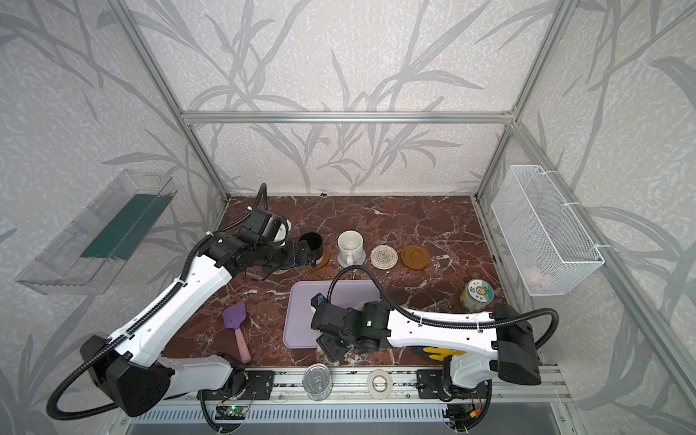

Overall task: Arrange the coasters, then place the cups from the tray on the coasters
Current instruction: 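Lower right gripper over cream drip-glazed mug rim while left gripper withdraws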

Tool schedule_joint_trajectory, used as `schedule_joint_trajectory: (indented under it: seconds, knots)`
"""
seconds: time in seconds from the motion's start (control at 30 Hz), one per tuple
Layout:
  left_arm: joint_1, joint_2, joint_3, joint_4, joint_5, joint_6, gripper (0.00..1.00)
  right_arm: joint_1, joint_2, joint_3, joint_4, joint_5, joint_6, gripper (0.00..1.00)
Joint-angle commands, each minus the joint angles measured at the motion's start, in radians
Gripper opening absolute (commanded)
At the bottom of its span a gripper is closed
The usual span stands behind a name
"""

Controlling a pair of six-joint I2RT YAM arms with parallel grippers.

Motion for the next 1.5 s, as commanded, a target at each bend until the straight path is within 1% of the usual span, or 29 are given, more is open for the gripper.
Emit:
schedule_joint_trajectory:
  seconds: [0.0,0.2,0.33,0.57,0.77,0.9,1.07,1.3,1.47]
  knots:
    - [0.005,-0.036,-0.046,0.012,0.025,-0.043,0.96,0.003,0.026,0.036,-0.026,-0.037,-0.015,0.64]
    - [0.005,-0.067,-0.119,0.025,0.046,-0.075,0.96,-0.018,0.047,0.023,0.007,-0.08,-0.012,0.62]
    - [0.005,-0.089,-0.161,0.029,0.048,-0.087,0.95,-0.032,0.081,0.045,-0.017,-0.104,-0.01,0.57]
    - [0.005,-0.121,-0.213,0.046,0.045,-0.113,0.95,-0.054,0.128,0.056,-0.028,-0.135,-0.003,0.54]
    - [0.005,-0.134,-0.271,0.079,0.051,-0.138,0.95,-0.059,0.187,0.107,-0.095,-0.082,-0.001,0.54]
    - [0.005,-0.15,-0.313,0.089,0.034,-0.154,0.95,-0.06,0.237,0.158,-0.176,-0.028,0.018,0.55]
    - [0.005,-0.158,-0.35,0.105,0.026,-0.168,0.94,-0.068,0.25,0.184,-0.212,0.037,0.037,0.56]
    - [0.006,-0.17,-0.343,0.077,-0.029,-0.158,0.94,-0.1,0.256,0.202,-0.233,0.076,0.067,0.57]
    - [0.006,-0.175,-0.357,0.082,-0.037,-0.158,0.94,-0.102,0.305,0.247,-0.215,0.052,0.028,0.6]
